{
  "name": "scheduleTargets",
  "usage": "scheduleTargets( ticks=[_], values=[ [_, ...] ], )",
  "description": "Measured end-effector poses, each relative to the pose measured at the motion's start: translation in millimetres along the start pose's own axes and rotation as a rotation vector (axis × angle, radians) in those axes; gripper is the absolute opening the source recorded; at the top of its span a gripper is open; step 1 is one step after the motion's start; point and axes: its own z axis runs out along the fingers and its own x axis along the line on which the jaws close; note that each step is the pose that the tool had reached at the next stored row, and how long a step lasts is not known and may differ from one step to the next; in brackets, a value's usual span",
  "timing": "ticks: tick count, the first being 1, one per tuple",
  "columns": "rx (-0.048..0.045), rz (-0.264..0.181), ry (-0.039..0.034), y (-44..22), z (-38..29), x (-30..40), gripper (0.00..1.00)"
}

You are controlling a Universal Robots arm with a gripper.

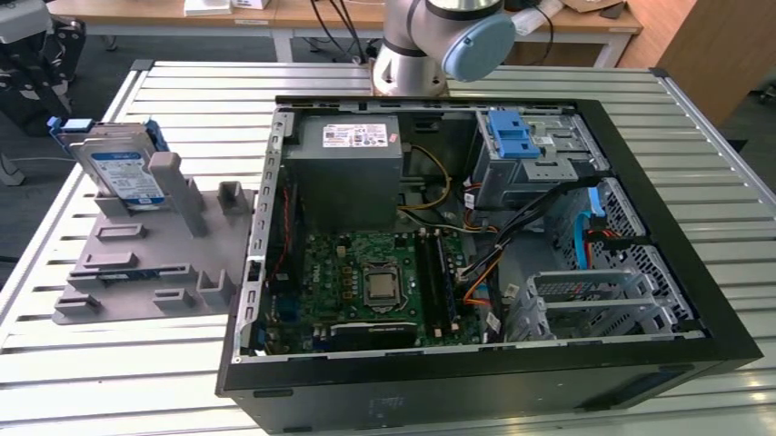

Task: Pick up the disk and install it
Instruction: 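Pick up the disk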

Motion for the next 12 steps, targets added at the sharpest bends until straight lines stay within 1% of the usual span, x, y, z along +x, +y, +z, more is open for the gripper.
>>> scheduleTargets(
  ticks=[12],
  values=[
    [0.0,-0.001,0.0001,0.0,0.0,0.0,0.11]
  ],
)
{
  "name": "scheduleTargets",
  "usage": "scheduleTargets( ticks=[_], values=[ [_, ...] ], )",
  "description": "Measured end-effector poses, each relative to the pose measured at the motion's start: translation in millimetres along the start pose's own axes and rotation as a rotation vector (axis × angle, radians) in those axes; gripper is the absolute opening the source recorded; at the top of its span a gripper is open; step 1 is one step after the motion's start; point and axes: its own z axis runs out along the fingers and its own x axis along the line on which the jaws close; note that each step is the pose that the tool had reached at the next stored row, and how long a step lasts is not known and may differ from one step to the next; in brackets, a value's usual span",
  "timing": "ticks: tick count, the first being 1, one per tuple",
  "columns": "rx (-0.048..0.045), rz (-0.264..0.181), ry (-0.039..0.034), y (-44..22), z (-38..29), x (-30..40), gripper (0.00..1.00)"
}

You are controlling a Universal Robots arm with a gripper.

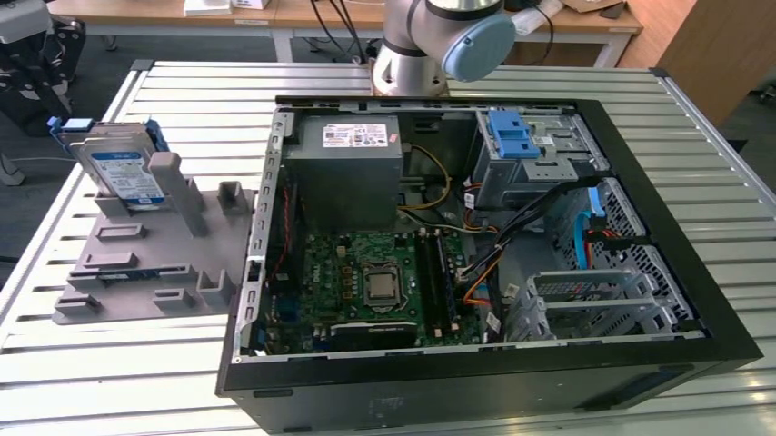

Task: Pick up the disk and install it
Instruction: 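Pick up the disk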

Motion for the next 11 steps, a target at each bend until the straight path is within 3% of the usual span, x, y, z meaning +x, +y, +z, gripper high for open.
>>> scheduleTargets(
  ticks=[3,11],
  values=[
    [-0.0002,-0.014,0.0005,0.0,0.0,0.0,0.11],
    [-0.0013,-0.142,0.006,0.0,0.0,0.0,0.11]
  ],
)
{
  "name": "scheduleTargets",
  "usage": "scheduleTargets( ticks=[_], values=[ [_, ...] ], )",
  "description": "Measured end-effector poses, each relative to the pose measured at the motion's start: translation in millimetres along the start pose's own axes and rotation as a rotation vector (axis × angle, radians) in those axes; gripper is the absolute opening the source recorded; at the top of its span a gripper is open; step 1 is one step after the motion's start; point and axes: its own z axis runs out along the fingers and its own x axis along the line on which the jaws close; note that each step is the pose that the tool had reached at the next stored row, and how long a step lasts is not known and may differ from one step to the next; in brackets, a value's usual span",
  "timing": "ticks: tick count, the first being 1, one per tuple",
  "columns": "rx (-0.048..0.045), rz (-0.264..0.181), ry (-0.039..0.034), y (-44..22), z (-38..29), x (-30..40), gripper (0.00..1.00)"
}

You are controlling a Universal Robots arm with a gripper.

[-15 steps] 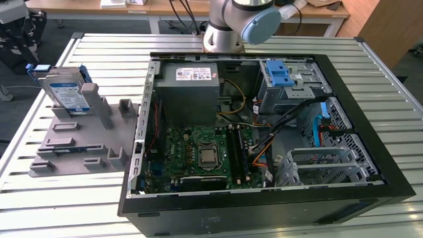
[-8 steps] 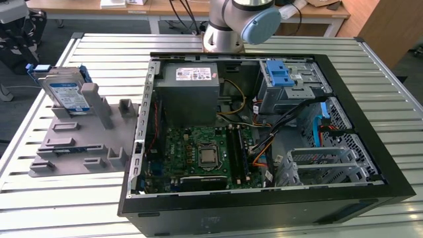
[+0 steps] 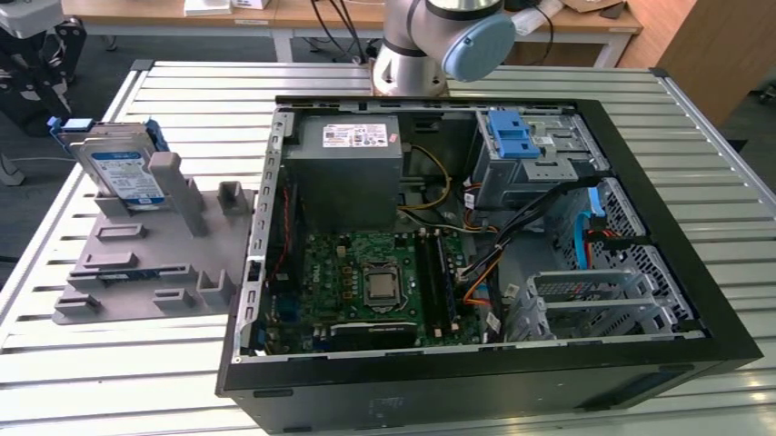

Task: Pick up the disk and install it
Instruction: 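Pick up the disk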

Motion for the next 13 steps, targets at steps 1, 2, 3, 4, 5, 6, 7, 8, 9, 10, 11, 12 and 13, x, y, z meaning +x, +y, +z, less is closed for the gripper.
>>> scheduleTargets(
  ticks=[1,2,3,4,5,6,7,8,9,10,11,12,13],
  values=[
    [-0.0001,-0.008,0.0004,0.0,0.0,0.0,0.11],
    [-0.0001,-0.012,0.0006,0.0,0.0,0.0,0.11],
    [-0.0001,-0.012,0.0006,0.0,0.0,0.0,0.11],
    [-0.0002,-0.012,0.0006,0.0,0.0,0.0,0.11],
    [-0.0001,-0.012,0.0006,0.0,0.0,0.0,0.11],
    [-0.0002,-0.012,0.0006,0.0,0.0,0.0,0.11],
    [-0.0002,-0.013,0.0006,0.0,0.0,0.0,0.11],
    [-0.0002,-0.013,0.0006,0.0,0.0,0.0,0.11],
    [-0.0001,-0.013,0.0006,0.0,0.0,0.0,0.11],
    [-0.0002,-0.013,0.0005,0.0,0.0,0.0,0.11],
    [-0.0001,-0.013,0.0006,0.0,0.0,0.0,0.11],
    [-0.0002,-0.013,0.0005,0.0,0.0,0.0,0.11],
    [-0.0001,-0.013,0.0005,0.0,0.0,0.0,0.11]
  ],
)
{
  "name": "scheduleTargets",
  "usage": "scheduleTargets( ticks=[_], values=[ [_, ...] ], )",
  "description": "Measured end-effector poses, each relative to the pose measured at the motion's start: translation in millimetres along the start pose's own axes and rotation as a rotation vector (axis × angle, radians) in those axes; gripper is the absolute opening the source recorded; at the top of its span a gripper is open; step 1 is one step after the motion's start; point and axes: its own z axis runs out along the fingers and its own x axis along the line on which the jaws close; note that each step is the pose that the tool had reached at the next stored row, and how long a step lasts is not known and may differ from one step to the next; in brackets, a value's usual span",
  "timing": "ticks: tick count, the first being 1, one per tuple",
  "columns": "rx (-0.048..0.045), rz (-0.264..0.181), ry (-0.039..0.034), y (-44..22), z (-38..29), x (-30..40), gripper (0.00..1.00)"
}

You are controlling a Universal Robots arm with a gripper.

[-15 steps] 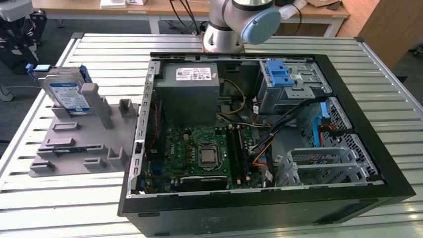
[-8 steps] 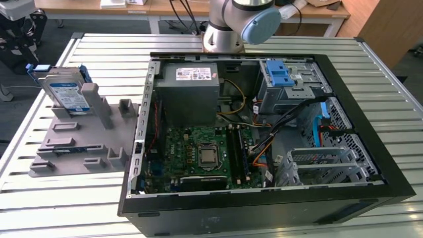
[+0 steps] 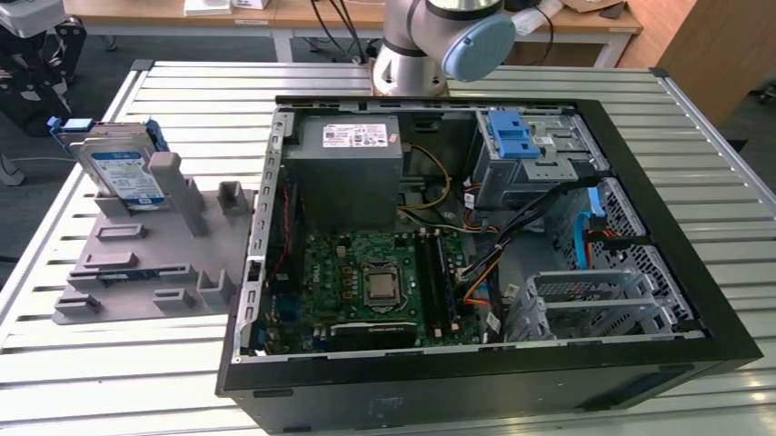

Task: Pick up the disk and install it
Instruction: 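Pick up the disk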

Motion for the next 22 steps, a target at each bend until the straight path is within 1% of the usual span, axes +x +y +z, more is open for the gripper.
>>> scheduleTargets(
  ticks=[4,6,12,19,22],
  values=[
    [-0.0001,-0.008,0.0004,0.0,0.0,0.0,0.11],
    [-0.0003,-0.028,0.0012,0.0,0.0,0.0,0.11],
    [-0.0011,-0.11,0.0048,0.0,0.0,0.0,0.11],
    [-0.0016,-0.162,0.0069,0.0,0.0,0.0,0.11],
    [-0.0018,-0.19,0.0081,0.0,0.0,0.0,0.11]
  ],
)
